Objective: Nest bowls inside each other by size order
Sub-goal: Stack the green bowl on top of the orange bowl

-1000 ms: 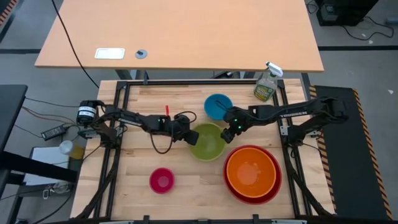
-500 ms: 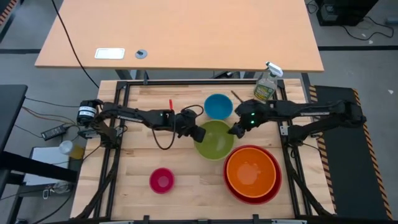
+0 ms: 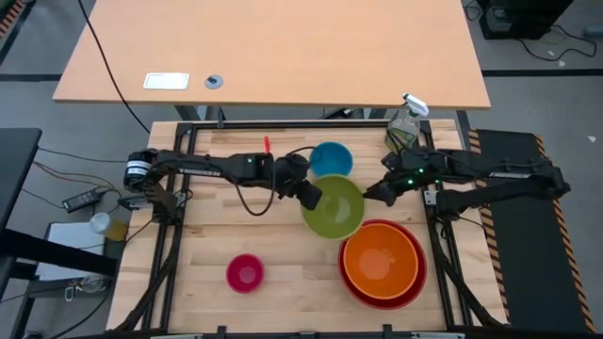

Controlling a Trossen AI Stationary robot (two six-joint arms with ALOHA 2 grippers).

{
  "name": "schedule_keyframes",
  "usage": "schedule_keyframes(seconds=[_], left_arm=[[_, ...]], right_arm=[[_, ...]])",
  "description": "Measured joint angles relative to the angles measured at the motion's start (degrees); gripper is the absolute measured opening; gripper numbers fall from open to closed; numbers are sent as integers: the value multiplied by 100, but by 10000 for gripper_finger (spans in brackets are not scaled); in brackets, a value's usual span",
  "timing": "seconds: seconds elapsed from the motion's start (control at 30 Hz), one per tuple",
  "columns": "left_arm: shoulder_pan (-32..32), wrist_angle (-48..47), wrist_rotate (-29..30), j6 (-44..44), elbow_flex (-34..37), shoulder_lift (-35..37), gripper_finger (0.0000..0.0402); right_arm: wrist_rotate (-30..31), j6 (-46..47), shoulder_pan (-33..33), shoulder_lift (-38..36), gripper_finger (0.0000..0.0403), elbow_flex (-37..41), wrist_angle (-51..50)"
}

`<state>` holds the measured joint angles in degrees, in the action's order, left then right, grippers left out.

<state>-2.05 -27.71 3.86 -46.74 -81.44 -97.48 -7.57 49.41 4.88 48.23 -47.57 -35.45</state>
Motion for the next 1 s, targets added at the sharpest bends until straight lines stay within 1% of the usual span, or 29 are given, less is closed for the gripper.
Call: schedule_keyframes(seconds=[0.33, 0.6, 0.8, 1.0], left_arm=[[244, -422, -88, 261, -1486, -1010, 18], [489, -544, -458, 413, -2643, -1917, 18], [612, -543, -680, 415, -3102, -2358, 18], [770, -524, -827, 475, -3272, -2658, 18]], right_arm=[[-122, 308, -607, -810, 231, 0, -841], [-132, 653, -1284, -1269, 245, 0, -1374], [-280, 1013, -1940, -1295, 245, 0, -1729], [-231, 1426, -2677, -977, 245, 0, -2007]])
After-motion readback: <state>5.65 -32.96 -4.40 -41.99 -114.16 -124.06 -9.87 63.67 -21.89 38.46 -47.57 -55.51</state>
